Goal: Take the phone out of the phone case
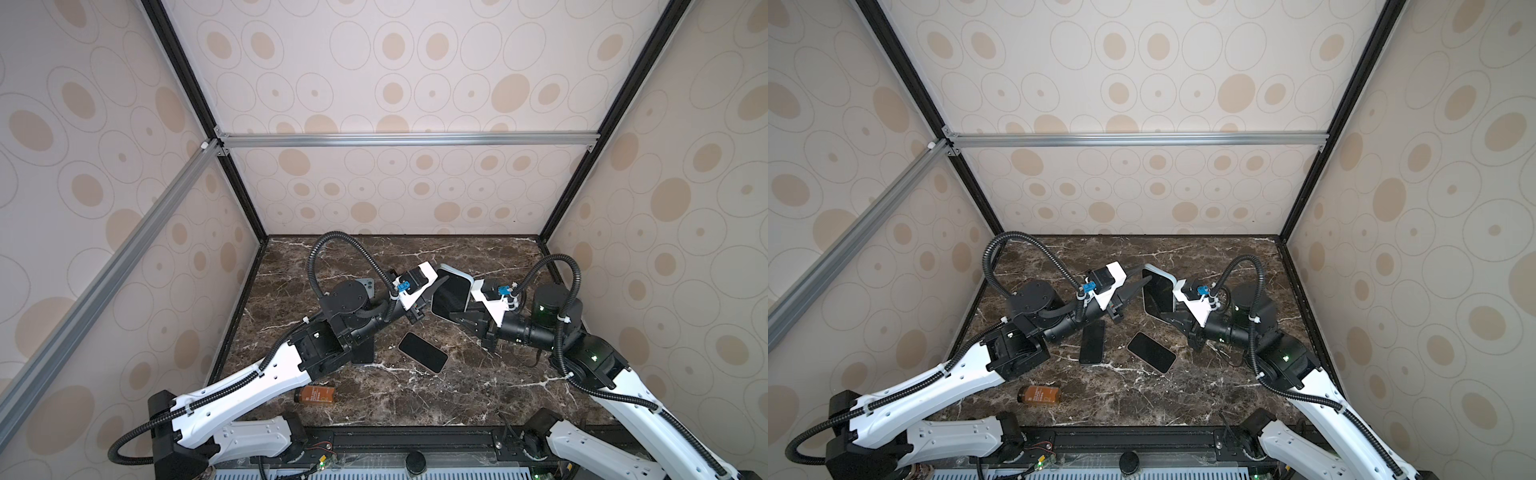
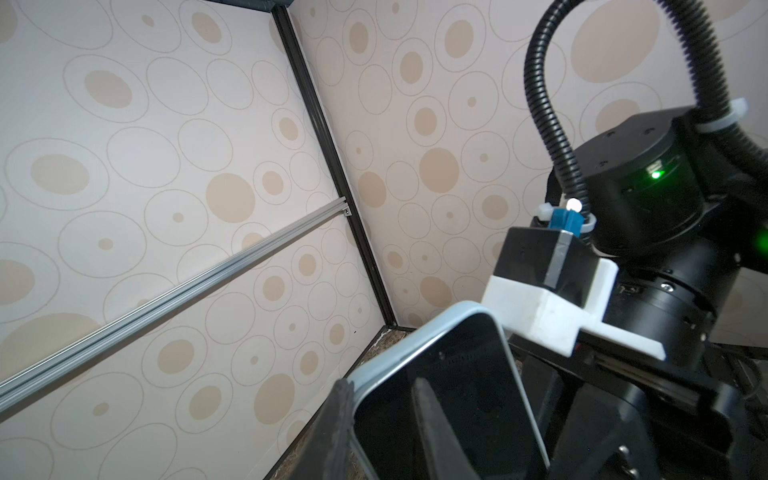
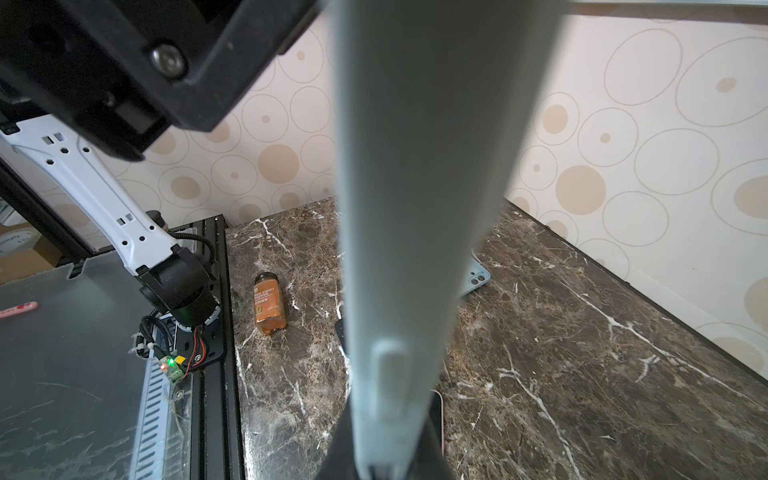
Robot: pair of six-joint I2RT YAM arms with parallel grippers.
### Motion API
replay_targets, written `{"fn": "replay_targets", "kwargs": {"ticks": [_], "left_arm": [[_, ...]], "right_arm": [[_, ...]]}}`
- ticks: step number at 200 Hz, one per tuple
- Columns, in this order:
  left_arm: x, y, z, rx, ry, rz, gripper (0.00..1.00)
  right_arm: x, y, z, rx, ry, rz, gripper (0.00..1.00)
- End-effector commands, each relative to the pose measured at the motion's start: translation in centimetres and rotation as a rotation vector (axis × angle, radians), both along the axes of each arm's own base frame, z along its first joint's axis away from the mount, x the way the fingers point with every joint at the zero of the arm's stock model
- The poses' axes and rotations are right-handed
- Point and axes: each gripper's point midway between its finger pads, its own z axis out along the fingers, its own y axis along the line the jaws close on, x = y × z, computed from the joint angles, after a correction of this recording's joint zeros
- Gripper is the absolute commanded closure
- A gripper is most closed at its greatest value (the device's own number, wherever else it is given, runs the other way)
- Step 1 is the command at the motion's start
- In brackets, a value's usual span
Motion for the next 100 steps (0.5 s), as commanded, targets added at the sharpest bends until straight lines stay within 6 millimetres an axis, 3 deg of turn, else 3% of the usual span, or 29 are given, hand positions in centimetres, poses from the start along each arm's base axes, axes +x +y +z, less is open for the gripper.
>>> {"fn": "replay_targets", "kwargs": {"ticks": [1,100], "left_arm": [[-0.3,-2.4,-9.0,0.249,0.161,-0.092,0.75],[0.7,-2.5,-10.3,0.292,0.199,-0.129,0.73]], "right_arm": [[-3.7,1.5,6.4,0.124,-0.301,0.226,1.0],[-4.2,1.8,6.4,0.119,-0.322,0.269,1.0]]}}
